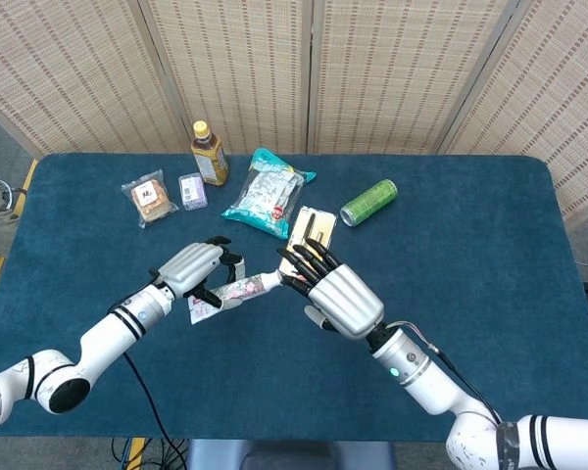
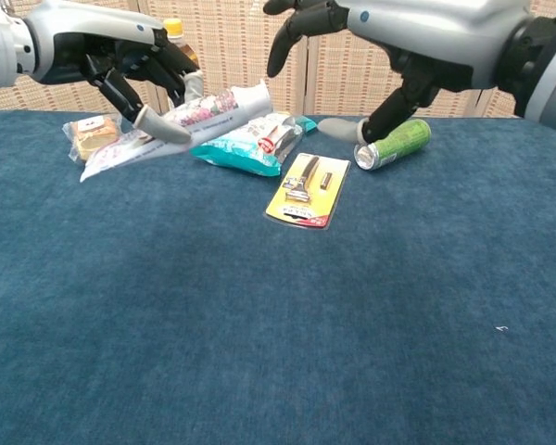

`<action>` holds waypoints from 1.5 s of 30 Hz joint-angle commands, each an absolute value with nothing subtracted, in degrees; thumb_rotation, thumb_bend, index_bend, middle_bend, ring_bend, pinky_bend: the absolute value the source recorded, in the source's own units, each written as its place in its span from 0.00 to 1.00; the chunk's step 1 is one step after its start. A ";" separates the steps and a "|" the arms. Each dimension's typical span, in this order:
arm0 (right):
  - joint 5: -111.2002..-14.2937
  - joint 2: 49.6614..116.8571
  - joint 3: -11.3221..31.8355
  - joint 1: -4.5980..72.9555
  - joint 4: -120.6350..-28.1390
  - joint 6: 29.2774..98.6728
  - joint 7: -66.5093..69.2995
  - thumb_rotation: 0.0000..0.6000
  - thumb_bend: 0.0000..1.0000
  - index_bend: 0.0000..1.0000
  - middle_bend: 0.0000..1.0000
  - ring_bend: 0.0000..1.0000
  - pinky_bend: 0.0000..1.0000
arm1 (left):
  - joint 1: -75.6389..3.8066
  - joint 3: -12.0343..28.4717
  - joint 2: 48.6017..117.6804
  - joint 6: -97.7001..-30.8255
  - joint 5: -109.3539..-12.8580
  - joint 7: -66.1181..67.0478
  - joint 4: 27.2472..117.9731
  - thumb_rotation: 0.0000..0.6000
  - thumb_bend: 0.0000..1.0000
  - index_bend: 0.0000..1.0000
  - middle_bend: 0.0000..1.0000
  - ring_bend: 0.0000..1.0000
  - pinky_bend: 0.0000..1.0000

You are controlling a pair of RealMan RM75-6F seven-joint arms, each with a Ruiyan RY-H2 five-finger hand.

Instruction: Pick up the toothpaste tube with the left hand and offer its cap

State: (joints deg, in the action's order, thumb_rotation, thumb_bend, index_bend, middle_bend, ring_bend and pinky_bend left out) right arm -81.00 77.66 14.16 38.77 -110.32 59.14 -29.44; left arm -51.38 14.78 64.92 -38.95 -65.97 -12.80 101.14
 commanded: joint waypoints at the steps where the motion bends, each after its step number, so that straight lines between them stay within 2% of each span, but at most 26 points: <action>1: -80.30 78.51 14.27 39.56 -109.63 58.89 -29.87 1.00 0.28 0.30 0.02 0.00 0.00 | -51.51 14.84 64.92 -38.90 -65.74 -12.77 101.22 0.90 0.39 0.60 0.62 0.36 0.08; 14: -77.09 81.66 13.83 42.63 -106.73 58.33 -31.55 1.00 0.28 0.30 0.02 0.00 0.00 | -51.49 14.66 64.40 -39.09 -65.67 -12.94 101.69 0.87 0.39 0.60 0.62 0.36 0.08; 45: -73.68 82.13 11.02 44.13 -104.98 59.49 -32.25 1.00 0.28 0.30 0.02 0.00 0.00 | -50.63 14.73 62.51 -38.46 -68.04 -17.33 101.18 0.87 0.39 0.61 0.62 0.36 0.08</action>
State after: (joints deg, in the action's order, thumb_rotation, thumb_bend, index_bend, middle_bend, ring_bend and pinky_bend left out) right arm -73.70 82.11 11.04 44.11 -105.00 59.47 -32.26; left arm -50.63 14.74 62.52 -38.47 -68.03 -17.33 101.19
